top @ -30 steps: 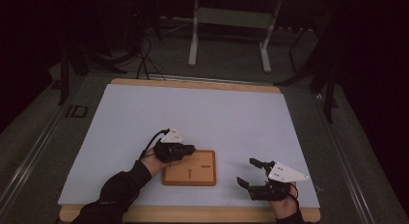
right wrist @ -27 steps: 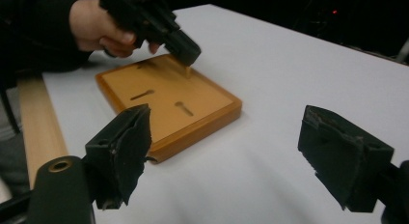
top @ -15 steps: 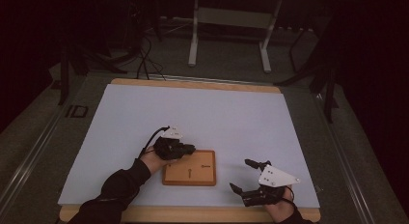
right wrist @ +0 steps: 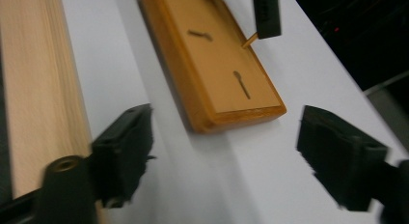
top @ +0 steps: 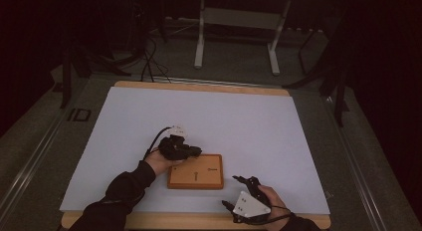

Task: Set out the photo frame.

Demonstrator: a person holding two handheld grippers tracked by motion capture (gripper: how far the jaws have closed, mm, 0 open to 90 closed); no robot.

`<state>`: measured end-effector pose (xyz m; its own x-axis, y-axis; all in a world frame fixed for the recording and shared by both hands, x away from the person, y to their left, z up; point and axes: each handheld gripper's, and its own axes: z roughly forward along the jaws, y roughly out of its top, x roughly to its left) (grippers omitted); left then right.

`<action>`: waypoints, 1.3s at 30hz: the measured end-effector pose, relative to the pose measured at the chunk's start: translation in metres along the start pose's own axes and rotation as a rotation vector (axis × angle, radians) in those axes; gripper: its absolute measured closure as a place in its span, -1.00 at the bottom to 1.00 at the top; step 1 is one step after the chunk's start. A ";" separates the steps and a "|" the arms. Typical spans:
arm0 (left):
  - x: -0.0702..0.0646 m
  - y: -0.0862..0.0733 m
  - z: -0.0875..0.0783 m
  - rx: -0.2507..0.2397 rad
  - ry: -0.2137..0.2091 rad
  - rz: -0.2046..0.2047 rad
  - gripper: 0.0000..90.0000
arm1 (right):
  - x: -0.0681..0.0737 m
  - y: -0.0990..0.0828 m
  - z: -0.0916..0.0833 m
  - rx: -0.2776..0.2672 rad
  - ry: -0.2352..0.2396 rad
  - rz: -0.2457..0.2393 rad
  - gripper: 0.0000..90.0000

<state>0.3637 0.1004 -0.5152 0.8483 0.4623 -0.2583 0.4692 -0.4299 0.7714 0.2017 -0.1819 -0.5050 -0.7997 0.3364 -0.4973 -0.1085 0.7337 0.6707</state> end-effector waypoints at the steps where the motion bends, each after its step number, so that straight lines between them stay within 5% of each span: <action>1: 0.000 0.000 0.000 0.001 0.001 0.000 0.86 | 0.003 0.001 0.002 0.014 -0.012 -0.037 -0.47; 10: 0.002 0.002 0.000 0.014 -0.012 -0.013 0.86 | 0.028 0.001 0.024 0.124 -0.161 -0.349 -0.12; 21: 0.002 0.005 0.000 0.036 -0.014 -0.007 0.86 | 0.046 -0.002 0.047 0.170 -0.282 -0.641 0.28; 32: 0.002 0.004 0.000 0.033 -0.016 -0.001 0.86 | 0.053 -0.009 0.056 0.149 -0.316 -0.738 0.45; 39: 0.001 0.005 0.001 0.037 -0.016 0.011 0.85 | 0.050 -0.009 0.055 0.156 -0.292 -0.730 0.51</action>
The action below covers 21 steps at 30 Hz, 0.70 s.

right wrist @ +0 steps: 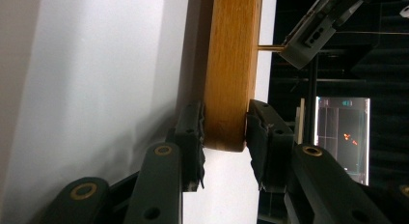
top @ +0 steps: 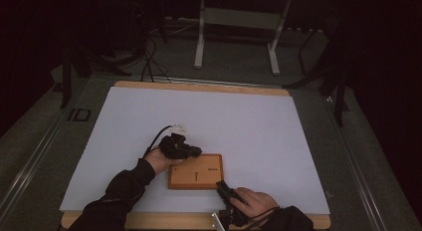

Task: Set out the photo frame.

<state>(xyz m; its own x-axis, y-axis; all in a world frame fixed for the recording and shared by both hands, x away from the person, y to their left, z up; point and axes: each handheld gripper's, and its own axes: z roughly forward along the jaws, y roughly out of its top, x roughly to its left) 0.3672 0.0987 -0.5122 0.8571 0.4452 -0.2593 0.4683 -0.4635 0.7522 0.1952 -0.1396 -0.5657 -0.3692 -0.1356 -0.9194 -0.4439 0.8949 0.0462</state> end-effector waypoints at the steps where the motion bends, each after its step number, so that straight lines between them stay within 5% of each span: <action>1: 0.000 0.000 0.000 -0.001 -0.003 0.004 0.85 | -0.001 -0.001 0.000 -0.004 0.007 -0.001 0.51; 4: 0.001 -0.001 0.000 0.001 -0.006 0.013 0.80 | -0.003 -0.001 -0.001 -0.012 0.018 0.007 0.51; 9: -0.006 -0.002 -0.010 -0.023 0.010 0.077 0.08 | -0.011 -0.001 -0.003 -0.030 0.055 0.039 0.51; 14: -0.008 -0.006 -0.025 -0.059 0.025 0.070 -0.47 | -0.022 -0.004 -0.004 -0.053 0.095 0.069 0.51; 21: -0.014 -0.022 -0.041 -0.088 0.059 0.088 -0.77 | -0.032 -0.005 -0.006 -0.062 0.135 0.091 0.51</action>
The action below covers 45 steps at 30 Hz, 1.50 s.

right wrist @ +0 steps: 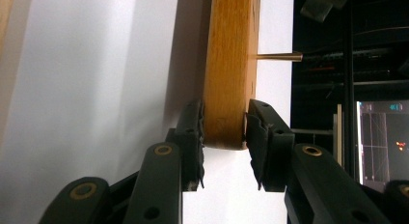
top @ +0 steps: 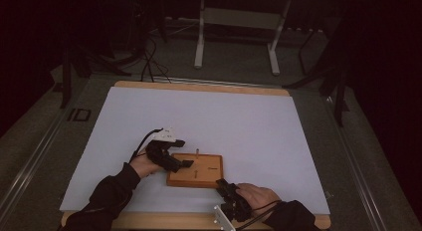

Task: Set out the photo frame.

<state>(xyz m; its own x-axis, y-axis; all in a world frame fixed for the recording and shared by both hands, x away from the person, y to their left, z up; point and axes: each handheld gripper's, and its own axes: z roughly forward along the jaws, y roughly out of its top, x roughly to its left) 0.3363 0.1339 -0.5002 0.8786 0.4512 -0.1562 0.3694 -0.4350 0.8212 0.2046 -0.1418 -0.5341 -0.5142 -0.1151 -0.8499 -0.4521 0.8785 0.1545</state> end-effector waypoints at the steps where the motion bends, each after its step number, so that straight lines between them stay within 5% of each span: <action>1: 0.000 -0.002 -0.004 -0.007 0.010 -0.003 -0.82 | -0.001 0.000 -0.001 -0.005 0.002 -0.003 0.51; 4: -0.001 -0.007 -0.013 -0.013 0.049 0.003 -0.87 | -0.004 0.000 -0.001 -0.011 0.013 0.017 0.51; 14: -0.008 -0.019 -0.051 -0.072 0.060 0.008 -0.94 | -0.018 -0.001 -0.002 -0.016 0.070 0.061 0.51; 24: -0.017 -0.048 -0.075 -0.126 0.079 -0.046 -0.94 | -0.039 -0.005 -0.002 -0.016 0.154 0.107 0.51; 37: -0.019 -0.060 -0.070 -0.100 0.082 -0.060 -0.94 | -0.077 -0.016 0.003 -0.047 0.282 0.203 0.51; 45: -0.018 -0.064 -0.064 -0.091 0.075 -0.060 -0.94 | -0.097 -0.024 0.008 -0.055 0.322 0.216 0.53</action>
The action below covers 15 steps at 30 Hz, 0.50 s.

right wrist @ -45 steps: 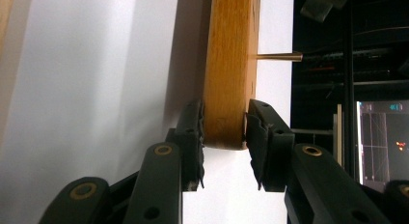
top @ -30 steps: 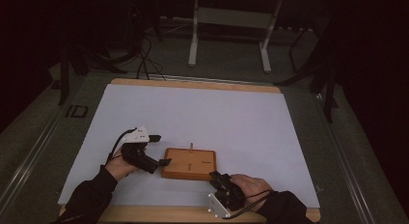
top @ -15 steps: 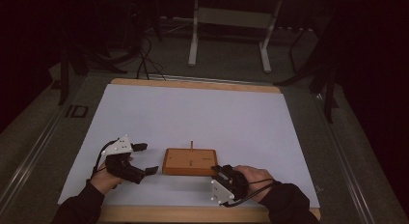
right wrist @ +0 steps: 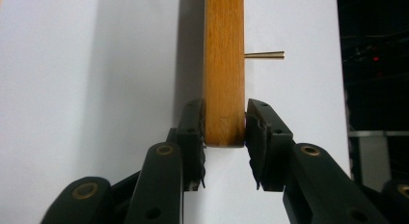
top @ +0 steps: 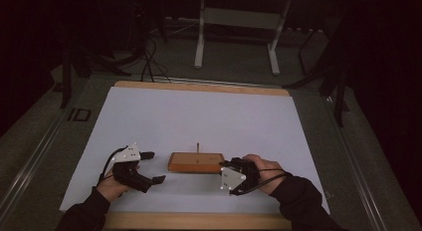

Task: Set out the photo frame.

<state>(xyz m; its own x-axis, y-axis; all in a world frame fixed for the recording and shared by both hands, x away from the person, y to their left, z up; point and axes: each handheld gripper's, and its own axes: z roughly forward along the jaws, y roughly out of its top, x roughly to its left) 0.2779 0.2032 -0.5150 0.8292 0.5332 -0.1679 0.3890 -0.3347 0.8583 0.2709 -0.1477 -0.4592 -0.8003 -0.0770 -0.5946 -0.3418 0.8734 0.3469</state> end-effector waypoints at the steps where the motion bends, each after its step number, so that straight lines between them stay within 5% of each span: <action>1: 0.000 0.000 0.001 -0.001 -0.001 -0.002 -0.94 | -0.003 -0.001 0.000 -0.003 0.009 0.007 0.53; 8: -0.001 -0.001 0.004 0.007 -0.006 0.002 -0.94 | -0.032 -0.004 0.000 -0.021 0.100 0.084 0.54; 15: -0.001 -0.002 0.004 0.006 -0.006 0.006 -0.94 | -0.060 -0.009 0.004 -0.036 0.137 0.156 0.54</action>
<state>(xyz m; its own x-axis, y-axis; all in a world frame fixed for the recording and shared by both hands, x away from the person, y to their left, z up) 0.2777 0.1999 -0.5188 0.8340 0.5265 -0.1651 0.3860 -0.3427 0.8565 0.3240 -0.1494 -0.4291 -0.9037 -0.0088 -0.4281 -0.2236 0.8624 0.4542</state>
